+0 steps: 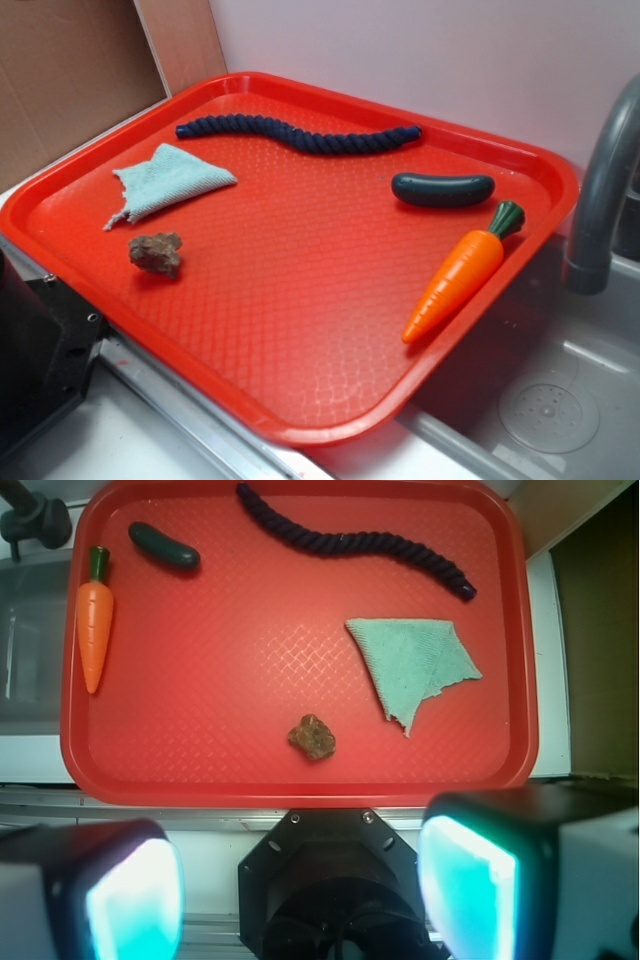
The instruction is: Grab the plastic pickle.
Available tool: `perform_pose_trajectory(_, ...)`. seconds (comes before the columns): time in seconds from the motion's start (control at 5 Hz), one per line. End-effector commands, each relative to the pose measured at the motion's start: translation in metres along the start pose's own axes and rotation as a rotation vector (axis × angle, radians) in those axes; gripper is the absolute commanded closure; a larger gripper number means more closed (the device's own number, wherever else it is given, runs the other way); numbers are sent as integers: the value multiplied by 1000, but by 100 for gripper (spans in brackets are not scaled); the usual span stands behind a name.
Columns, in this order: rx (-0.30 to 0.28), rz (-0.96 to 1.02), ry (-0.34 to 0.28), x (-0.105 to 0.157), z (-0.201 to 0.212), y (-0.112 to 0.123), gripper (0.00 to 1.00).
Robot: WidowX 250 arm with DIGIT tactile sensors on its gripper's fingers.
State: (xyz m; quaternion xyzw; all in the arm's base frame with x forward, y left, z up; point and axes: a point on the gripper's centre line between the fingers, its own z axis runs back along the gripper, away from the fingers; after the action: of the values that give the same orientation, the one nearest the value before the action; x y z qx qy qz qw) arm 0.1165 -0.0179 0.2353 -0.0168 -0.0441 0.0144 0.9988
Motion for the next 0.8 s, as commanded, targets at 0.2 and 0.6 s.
perform_pose_trajectory(0.2, -5, -85, -57, 9, -10, 0, 0)
perform_pose_trajectory(0.6, -33, -307, -169, 44, -33, -7, 0)
